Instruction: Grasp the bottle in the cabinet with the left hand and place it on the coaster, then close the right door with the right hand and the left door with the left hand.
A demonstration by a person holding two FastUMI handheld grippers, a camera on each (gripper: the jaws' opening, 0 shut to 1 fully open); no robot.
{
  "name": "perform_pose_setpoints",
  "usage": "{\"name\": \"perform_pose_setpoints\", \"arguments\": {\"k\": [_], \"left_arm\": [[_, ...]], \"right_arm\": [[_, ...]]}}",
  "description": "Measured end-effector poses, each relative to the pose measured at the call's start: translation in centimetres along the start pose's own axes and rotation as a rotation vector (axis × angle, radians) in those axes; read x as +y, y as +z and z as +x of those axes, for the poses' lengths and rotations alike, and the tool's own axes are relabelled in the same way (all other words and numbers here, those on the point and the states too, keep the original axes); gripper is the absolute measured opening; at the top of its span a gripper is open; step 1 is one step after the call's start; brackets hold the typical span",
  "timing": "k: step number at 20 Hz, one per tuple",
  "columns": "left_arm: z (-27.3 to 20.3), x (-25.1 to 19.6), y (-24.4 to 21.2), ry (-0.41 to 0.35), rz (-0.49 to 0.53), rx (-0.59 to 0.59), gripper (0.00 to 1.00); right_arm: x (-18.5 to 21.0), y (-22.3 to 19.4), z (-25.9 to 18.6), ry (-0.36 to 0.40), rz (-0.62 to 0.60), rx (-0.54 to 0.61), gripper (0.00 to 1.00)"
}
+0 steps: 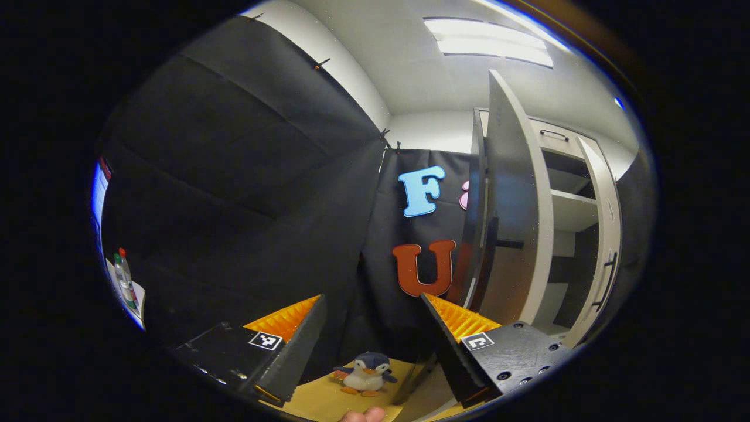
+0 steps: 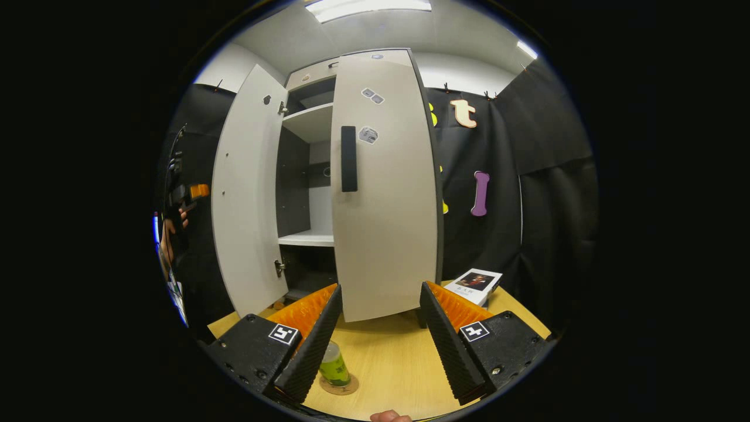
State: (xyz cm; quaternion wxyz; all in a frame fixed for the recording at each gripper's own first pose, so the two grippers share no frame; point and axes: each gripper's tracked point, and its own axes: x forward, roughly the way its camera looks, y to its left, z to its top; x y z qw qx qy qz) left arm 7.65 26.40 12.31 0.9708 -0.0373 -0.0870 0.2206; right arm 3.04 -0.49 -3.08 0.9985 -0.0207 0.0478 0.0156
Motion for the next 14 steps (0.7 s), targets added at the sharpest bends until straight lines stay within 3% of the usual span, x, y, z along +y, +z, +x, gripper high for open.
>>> {"name": "perform_pose_setpoints", "arguments": {"k": [1, 2, 3, 4, 5, 7, 8, 11, 12, 14], "left_arm": [[0.3, -0.5, -0.1, -0.009, 0.006, -0.002, 0.95], [0.6, -1.4, -0.2, -0.016, 0.019, -0.001, 0.99], [0.4, -1.4, 0.3, -0.001, 0.044, -0.024, 0.95], [0.5, -1.4, 0.8, 0.010, 0.071, -0.052, 0.99], [0.4, -1.4, 0.8, 0.020, 0.086, -0.057, 0.94], [0.3, -1.7, 0.6, 0.024, 0.061, -0.049, 0.94], [0.2, -2.0, 0.4, 0.007, 0.041, -0.038, 0.99], [-0.6, -4.3, -0.3, -0.051, -0.024, -0.002, 0.99], [-1.3, -5.2, -0.5, -0.064, -0.031, 0.001, 0.94], [-1.9, -7.2, -0.8, -0.096, -0.027, -0.001, 0.99]], "right_arm": [[-0.6, 0.1, -0.1, -0.011, 0.003, -0.003, 0.82], [-1.1, 0.3, -0.2, -0.020, 0.008, -0.013, 0.82], [-1.6, 0.6, -0.3, -0.029, 0.014, -0.029, 0.82], [-2.3, 0.6, -0.3, -0.042, 0.019, -0.029, 0.82], [-3.0, 0.4, -0.2, -0.050, 0.025, -0.020, 0.82], [-3.8, 0.7, -0.1, -0.057, 0.039, -0.018, 0.82], [-4.2, 0.6, 0.0, -0.063, 0.035, -0.014, 0.82], [-4.4, 1.1, 0.6, -0.067, 0.006, -0.015, 0.82], [-4.1, 1.5, 0.6, -0.058, 0.007, -0.028, 0.82], [-3.3, 1.9, 0.6, -0.039, 0.015, -0.036, 0.82]]}}
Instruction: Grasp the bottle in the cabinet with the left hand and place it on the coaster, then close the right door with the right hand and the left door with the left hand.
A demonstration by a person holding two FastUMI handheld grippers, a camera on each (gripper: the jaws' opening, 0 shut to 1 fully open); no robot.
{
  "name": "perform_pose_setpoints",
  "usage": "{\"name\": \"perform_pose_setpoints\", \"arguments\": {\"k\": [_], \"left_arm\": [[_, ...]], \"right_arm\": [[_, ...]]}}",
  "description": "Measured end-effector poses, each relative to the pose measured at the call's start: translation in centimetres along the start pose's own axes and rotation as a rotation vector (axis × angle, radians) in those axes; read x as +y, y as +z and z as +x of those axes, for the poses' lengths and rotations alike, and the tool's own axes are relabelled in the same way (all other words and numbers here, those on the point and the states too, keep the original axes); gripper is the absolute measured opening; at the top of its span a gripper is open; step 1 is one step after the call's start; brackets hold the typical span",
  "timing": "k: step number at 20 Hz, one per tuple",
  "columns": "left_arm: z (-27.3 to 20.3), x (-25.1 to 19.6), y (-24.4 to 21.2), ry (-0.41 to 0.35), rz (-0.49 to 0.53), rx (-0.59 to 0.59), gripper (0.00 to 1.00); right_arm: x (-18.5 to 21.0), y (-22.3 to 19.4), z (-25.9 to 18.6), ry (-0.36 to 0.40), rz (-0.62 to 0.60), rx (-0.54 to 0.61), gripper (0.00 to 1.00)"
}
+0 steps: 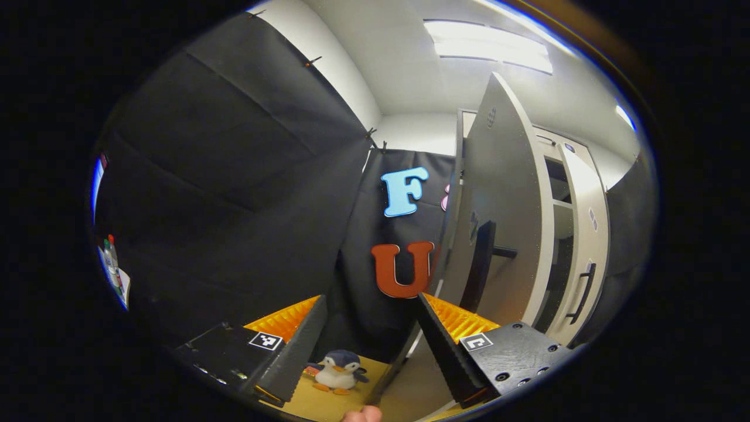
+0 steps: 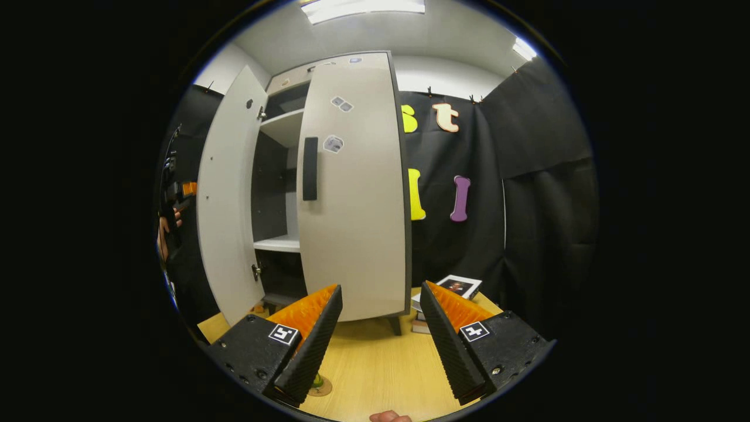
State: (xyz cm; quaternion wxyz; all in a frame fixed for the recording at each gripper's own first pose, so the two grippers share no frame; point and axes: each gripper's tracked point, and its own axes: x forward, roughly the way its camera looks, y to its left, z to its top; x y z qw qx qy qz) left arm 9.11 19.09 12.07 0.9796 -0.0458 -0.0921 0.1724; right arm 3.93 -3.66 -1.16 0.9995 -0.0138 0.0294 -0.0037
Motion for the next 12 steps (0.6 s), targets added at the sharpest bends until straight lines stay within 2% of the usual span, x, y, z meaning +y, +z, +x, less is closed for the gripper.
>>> {"name": "perform_pose_setpoints", "arguments": {"k": [2, 3, 8, 9, 10, 11, 12], "left_arm": [[-0.2, -1.8, -0.4, -0.040, 0.002, -0.002, 0.99], [-0.2, -3.1, -0.6, -0.065, -0.004, -0.001, 0.94], [0.2, -9.8, -2.2, -0.217, -0.029, 0.033, 0.94], [0.4, -10.2, -2.2, -0.221, -0.026, 0.021, 0.94], [0.5, -10.2, -1.8, -0.217, -0.020, 0.005, 0.99], [0.4, -10.1, -1.4, -0.220, -0.013, -0.008, 0.99], [0.3, -10.2, -1.4, -0.222, -0.005, -0.014, 0.95]], "right_arm": [[0.4, 0.0, -0.5, 0.011, 0.004, -0.005, 0.82], [0.4, 0.1, -0.8, 0.008, 0.005, -0.008, 0.82], [-1.1, 0.5, -1.9, -0.024, -0.005, -0.007, 0.82], [-1.6, 0.7, -2.1, -0.036, -0.009, -0.008, 0.82], [-1.9, 0.7, -2.4, -0.047, -0.010, -0.012, 0.82], [-2.2, 0.7, -2.6, -0.060, -0.010, -0.014, 0.82], [-2.4, 0.7, -3.0, -0.069, -0.009, -0.014, 0.82]]}}
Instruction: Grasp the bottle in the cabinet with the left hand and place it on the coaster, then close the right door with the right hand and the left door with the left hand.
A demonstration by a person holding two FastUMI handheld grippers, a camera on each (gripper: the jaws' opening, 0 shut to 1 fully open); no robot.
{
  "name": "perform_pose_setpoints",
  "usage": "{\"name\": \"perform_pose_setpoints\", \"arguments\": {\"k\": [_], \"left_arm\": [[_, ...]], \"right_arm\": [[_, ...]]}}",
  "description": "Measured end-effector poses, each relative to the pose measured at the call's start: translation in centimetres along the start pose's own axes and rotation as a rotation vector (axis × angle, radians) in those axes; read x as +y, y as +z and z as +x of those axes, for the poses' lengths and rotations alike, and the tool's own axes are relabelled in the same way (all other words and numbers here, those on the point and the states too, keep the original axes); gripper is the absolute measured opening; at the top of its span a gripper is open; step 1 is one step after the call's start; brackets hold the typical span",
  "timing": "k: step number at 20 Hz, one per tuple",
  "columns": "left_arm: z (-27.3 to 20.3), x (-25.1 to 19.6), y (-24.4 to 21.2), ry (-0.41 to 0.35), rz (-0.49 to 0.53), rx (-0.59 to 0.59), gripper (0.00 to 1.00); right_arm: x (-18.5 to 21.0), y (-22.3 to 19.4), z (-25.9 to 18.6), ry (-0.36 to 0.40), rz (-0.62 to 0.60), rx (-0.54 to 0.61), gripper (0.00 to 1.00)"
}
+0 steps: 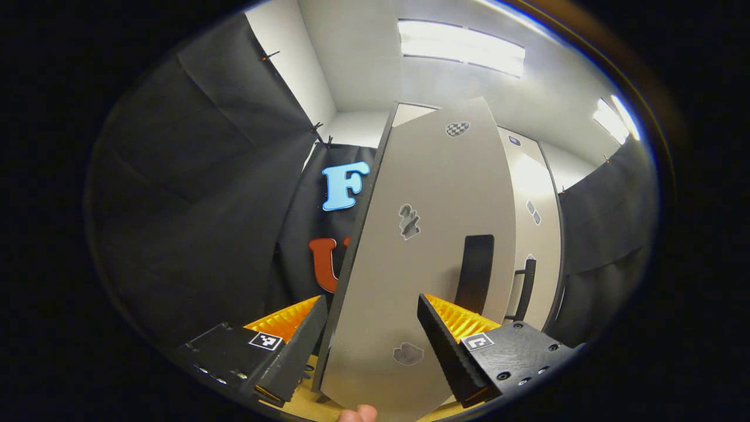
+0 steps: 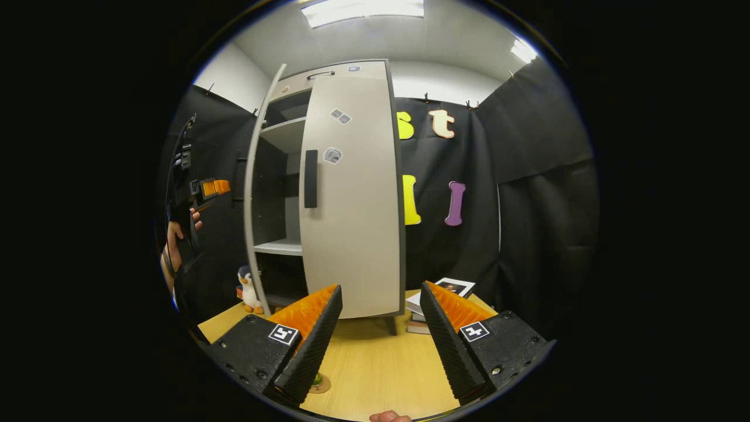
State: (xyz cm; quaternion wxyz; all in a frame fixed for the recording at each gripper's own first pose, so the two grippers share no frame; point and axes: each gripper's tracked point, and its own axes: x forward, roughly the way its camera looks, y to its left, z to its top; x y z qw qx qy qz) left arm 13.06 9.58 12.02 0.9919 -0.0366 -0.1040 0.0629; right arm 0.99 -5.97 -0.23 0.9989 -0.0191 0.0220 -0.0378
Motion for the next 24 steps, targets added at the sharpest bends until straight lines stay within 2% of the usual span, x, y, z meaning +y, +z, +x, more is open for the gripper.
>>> {"name": "perform_pose_setpoints", "arguments": {"k": [1, 2, 3, 5, 6, 10, 11, 12, 15, 17, 18, 19, 21, 22, 24], "left_arm": [[-0.2, 0.0, 0.0, -0.002, 0.009, 0.000, 0.99], [-0.3, -0.2, 0.0, -0.004, 0.018, 0.002, 0.95], [-0.6, -0.3, 0.0, -0.007, 0.025, 0.003, 0.99], [-1.7, -0.3, -0.1, -0.005, 0.047, 0.007, 0.95], [-2.5, -0.1, -0.5, 0.001, 0.061, 0.016, 0.99], [-5.8, -0.5, -3.4, 0.016, 0.080, 0.069, 0.99], [-6.7, -0.6, -4.1, 0.015, 0.086, 0.084, 0.95], [-7.5, -0.6, -5.2, 0.016, 0.098, 0.100, 0.99], [-10.2, -0.8, -7.5, 0.032, 0.148, 0.124, 1.00], [-11.8, -1.9, -8.9, 0.014, 0.136, 0.140, 0.99], [-12.6, -2.7, -9.9, 0.001, 0.107, 0.162, 0.90], [-13.4, -3.3, -10.8, -0.013, 0.081, 0.187, 0.99], [-14.8, -3.7, -11.8, -0.018, 0.052, 0.219, 0.99], [-15.2, -3.8, -12.3, -0.023, 0.048, 0.235, 0.95], [-15.9, -3.8, -13.4, -0.020, 0.059, 0.266, 0.95]], "right_arm": [[-0.2, 0.0, -0.1, -0.008, 0.002, 0.001, 0.82], [-0.4, 0.0, 0.0, -0.012, 0.004, 0.002, 0.82], [-0.4, 0.0, 0.0, -0.013, 0.004, 0.003, 0.82], [-0.3, -0.1, 0.4, -0.012, 0.005, 0.007, 0.82], [-0.1, -0.3, 0.5, -0.008, 0.010, 0.010, 0.82], [1.0, -0.7, 1.2, 0.010, 0.017, 0.024, 0.82], [1.3, -0.7, 1.3, 0.016, 0.018, 0.026, 0.82], [1.6, -0.9, 1.4, 0.024, 0.018, 0.029, 0.82], [2.4, -1.3, 1.8, 0.049, 0.022, 0.042, 0.82], [3.0, -1.9, 2.0, 0.067, 0.020, 0.059, 0.82], [3.2, -2.0, 2.1, 0.074, 0.020, 0.062, 0.82], [3.5, -2.1, 2.2, 0.079, 0.021, 0.066, 0.83], [3.8, -2.5, 2.2, 0.086, 0.033, 0.067, 0.83], [4.1, -2.6, 2.3, 0.092, 0.045, 0.066, 0.83], [4.5, -2.8, 2.3, 0.103, 0.064, 0.070, 0.82]]}}
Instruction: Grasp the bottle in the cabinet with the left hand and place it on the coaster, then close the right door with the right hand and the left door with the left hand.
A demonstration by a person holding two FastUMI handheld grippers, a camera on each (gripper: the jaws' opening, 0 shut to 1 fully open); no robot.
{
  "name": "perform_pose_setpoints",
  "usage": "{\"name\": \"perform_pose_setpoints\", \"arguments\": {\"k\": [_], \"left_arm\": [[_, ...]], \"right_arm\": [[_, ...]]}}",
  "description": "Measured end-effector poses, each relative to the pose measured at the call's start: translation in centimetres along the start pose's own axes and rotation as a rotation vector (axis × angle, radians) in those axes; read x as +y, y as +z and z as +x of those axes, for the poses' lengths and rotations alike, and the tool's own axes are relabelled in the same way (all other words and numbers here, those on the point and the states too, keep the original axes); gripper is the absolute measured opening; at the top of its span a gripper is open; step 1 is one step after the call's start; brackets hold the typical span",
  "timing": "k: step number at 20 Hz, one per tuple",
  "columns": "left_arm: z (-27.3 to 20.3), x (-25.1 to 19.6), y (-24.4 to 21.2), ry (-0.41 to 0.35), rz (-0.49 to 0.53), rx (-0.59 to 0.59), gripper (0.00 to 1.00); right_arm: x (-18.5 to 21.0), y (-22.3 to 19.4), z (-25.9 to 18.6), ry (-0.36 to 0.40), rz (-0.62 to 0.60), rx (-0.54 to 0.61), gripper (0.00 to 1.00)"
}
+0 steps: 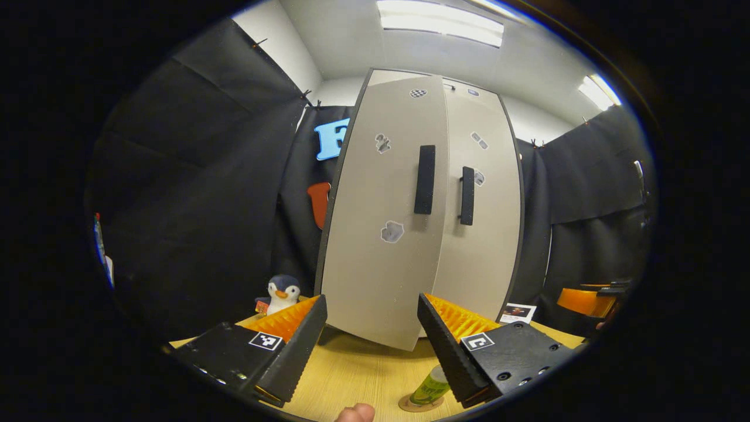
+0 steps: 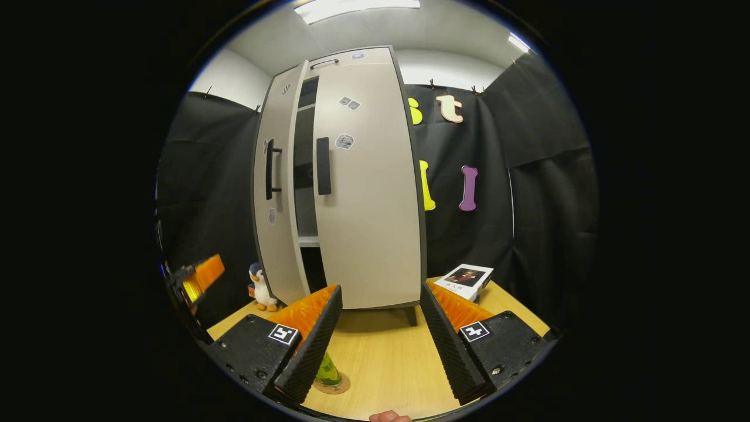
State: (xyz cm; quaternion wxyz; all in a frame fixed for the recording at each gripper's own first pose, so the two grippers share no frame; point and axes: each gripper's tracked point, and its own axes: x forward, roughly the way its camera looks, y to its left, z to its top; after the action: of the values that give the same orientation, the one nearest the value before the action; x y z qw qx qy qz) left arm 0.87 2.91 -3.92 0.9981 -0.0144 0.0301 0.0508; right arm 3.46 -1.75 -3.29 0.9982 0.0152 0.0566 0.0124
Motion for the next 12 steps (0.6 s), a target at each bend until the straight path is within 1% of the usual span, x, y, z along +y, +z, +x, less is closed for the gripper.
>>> {"name": "perform_pose_setpoints", "arguments": {"k": [5, 6, 7, 8, 9, 10, 11, 12], "left_arm": [[0.1, -0.2, 0.0, 0.008, 0.013, -0.016, 0.95], [0.2, -0.3, -0.2, 0.006, 0.023, -0.016, 1.00], [0.2, -0.5, -0.2, -0.001, 0.029, -0.015, 0.95], [0.2, -0.8, -0.2, -0.007, 0.029, -0.016, 0.99], [0.2, -1.0, -0.1, -0.013, 0.025, -0.018, 0.95], [0.1, -1.2, 0.0, -0.017, 0.023, -0.019, 0.95], [0.1, -1.3, 0.0, -0.019, 0.024, -0.019, 0.90], [0.1, -1.3, -0.1, -0.021, 0.024, -0.019, 0.99]], "right_arm": [[0.0, 0.2, -0.1, 0.002, -0.013, 0.003, 0.83], [0.0, 0.1, -0.1, 0.001, -0.010, 0.003, 0.83], [0.0, 0.1, -0.1, -0.001, -0.006, 0.002, 0.83], [-0.2, 0.1, -0.3, -0.004, -0.001, 0.000, 0.83], [-0.3, 0.1, -0.4, -0.007, 0.001, 0.000, 0.83], [-0.4, 0.0, -0.5, -0.011, 0.001, 0.000, 0.83], [-0.6, 0.0, -0.6, -0.017, -0.002, 0.002, 0.83], [-0.8, -0.1, -0.6, -0.023, -0.005, 0.004, 0.83]]}}
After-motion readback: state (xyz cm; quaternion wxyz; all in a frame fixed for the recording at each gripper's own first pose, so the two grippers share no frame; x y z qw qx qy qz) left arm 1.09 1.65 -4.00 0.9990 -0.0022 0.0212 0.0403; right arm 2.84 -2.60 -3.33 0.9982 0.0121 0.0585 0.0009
